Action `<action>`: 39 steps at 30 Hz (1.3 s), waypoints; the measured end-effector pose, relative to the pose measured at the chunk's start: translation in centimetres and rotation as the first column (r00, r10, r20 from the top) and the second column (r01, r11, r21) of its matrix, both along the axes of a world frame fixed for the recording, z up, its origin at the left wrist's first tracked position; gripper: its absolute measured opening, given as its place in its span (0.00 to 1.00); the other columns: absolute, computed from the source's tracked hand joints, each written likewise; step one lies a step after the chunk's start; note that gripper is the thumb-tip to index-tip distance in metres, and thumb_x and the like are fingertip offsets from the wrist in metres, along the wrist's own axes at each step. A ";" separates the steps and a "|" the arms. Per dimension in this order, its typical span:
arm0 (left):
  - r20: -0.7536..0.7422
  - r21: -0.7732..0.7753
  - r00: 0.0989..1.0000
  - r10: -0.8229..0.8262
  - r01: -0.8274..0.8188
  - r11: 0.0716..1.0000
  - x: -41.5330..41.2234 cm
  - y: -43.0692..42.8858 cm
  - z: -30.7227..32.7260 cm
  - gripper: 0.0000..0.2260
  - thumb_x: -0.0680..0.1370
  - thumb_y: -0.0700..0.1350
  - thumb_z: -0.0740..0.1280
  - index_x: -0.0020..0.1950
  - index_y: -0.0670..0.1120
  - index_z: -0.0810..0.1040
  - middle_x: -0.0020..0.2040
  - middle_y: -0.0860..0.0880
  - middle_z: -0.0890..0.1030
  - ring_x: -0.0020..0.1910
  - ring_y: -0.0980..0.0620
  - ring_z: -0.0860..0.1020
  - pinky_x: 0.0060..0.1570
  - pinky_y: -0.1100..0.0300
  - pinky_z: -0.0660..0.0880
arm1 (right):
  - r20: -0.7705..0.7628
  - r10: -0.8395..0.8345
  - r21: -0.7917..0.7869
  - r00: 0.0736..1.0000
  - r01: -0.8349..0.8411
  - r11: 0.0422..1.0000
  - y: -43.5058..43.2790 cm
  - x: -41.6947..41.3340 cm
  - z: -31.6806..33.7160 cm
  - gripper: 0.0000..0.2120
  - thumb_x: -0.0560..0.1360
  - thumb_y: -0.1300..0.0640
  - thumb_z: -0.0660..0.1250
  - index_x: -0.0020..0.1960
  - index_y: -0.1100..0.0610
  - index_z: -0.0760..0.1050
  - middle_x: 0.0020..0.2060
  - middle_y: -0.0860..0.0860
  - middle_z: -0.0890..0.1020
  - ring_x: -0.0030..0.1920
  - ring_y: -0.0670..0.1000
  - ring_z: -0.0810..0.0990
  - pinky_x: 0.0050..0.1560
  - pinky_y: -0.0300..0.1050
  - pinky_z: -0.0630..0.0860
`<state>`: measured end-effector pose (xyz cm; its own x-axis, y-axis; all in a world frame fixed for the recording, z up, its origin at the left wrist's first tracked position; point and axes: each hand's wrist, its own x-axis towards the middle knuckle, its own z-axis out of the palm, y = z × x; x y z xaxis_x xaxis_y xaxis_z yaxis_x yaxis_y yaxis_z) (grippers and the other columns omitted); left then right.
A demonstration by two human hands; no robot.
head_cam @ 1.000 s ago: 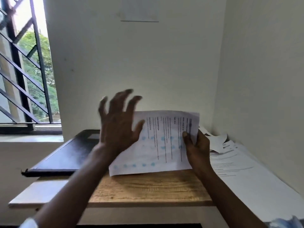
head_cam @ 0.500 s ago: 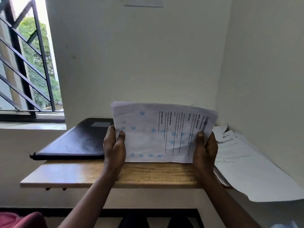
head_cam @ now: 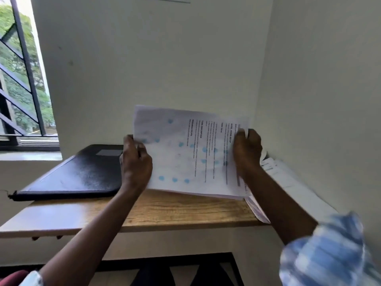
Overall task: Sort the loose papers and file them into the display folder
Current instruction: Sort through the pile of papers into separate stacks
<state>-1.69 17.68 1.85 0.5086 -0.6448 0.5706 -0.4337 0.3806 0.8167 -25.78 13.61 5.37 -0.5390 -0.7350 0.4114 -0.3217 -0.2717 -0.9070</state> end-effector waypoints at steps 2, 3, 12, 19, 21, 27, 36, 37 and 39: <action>-0.003 0.060 1.000 -0.026 0.026 0.998 -0.7 -0.3 -0.2 0.05 0.83 0.37 0.56 0.56 0.41 0.69 0.41 0.52 0.75 0.39 0.53 0.74 0.39 0.54 0.65 | -0.011 0.025 0.015 1.000 -0.025 1.000 -2.1 -1.1 0.6 0.11 0.82 0.53 0.60 0.46 0.57 0.76 0.48 0.56 0.81 0.52 0.60 0.80 0.53 0.49 0.73; 0.000 0.106 0.999 -0.043 0.042 0.993 -1.0 -0.6 -0.5 0.05 0.82 0.37 0.56 0.57 0.43 0.69 0.42 0.50 0.76 0.41 0.49 0.75 0.40 0.54 0.67 | -0.023 0.042 0.046 0.999 -0.041 0.998 -3.1 -1.5 0.4 0.10 0.81 0.54 0.61 0.42 0.56 0.73 0.44 0.55 0.80 0.50 0.59 0.80 0.50 0.47 0.71; 0.158 0.599 0.958 -0.237 0.098 0.795 0.1 -8.9 -4.5 0.12 0.80 0.40 0.62 0.61 0.48 0.65 0.52 0.40 0.79 0.44 0.44 0.77 0.45 0.51 0.73 | -0.156 0.252 0.374 0.955 -0.179 0.910 -12.1 -6.0 -5.7 0.14 0.80 0.55 0.60 0.63 0.58 0.74 0.61 0.59 0.80 0.60 0.59 0.79 0.59 0.48 0.75; 0.907 0.413 0.261 -0.329 -0.405 0.816 -3.1 -17.7 2.4 0.34 0.75 0.69 0.65 0.78 0.60 0.59 0.74 0.49 0.68 0.67 0.44 0.76 0.62 0.49 0.75 | -0.581 0.213 0.376 0.785 0.027 0.926 -13.2 -9.0 -9.0 0.06 0.83 0.52 0.56 0.55 0.54 0.67 0.47 0.57 0.80 0.51 0.63 0.80 0.48 0.52 0.74; 0.896 0.378 -0.027 -0.443 -0.476 0.794 -6.7 -19.5 4.8 0.32 0.75 0.73 0.61 0.76 0.61 0.64 0.72 0.52 0.72 0.68 0.47 0.76 0.60 0.54 0.73 | -0.623 0.200 0.376 0.756 0.065 0.924 -12.6 -9.3 -9.6 0.05 0.84 0.51 0.55 0.54 0.52 0.64 0.43 0.53 0.78 0.48 0.62 0.79 0.46 0.52 0.72; 0.781 0.609 -0.133 -0.610 -0.050 0.791 -17.4 -26.4 5.6 0.25 0.81 0.64 0.62 0.76 0.58 0.65 0.72 0.52 0.74 0.70 0.48 0.73 0.67 0.49 0.72 | -0.679 0.224 0.371 0.699 0.062 0.927 -12.5 -9.0 -9.5 0.06 0.84 0.51 0.53 0.59 0.49 0.64 0.45 0.51 0.82 0.50 0.59 0.82 0.48 0.52 0.73; 0.633 0.739 -0.049 -0.773 0.334 0.585 -27.5 -35.0 -1.6 0.29 0.85 0.63 0.56 0.83 0.51 0.59 0.82 0.50 0.63 0.79 0.49 0.63 0.77 0.51 0.59 | -0.650 0.319 0.429 0.689 -0.014 0.903 -12.8 -9.3 -8.9 0.20 0.83 0.54 0.56 0.73 0.46 0.59 0.43 0.45 0.79 0.50 0.50 0.82 0.48 0.49 0.73; 0.615 0.765 -0.086 -0.784 0.309 0.565 -27.2 -35.2 -2.3 0.28 0.85 0.62 0.55 0.83 0.53 0.58 0.83 0.51 0.61 0.80 0.50 0.60 0.79 0.52 0.55 | -0.643 0.323 0.430 0.694 -0.022 0.903 -12.8 -9.4 -8.8 0.19 0.82 0.55 0.56 0.72 0.46 0.59 0.40 0.45 0.77 0.48 0.51 0.81 0.45 0.49 0.70; 0.607 0.777 -0.133 -0.784 0.308 0.549 -25.5 -35.6 -3.5 0.29 0.85 0.63 0.55 0.84 0.54 0.56 0.84 0.53 0.57 0.82 0.53 0.55 0.81 0.49 0.49 | -0.641 0.314 0.425 0.700 -0.017 0.905 -13.1 -9.5 -8.8 0.22 0.82 0.56 0.56 0.74 0.48 0.58 0.40 0.46 0.77 0.45 0.51 0.79 0.44 0.49 0.68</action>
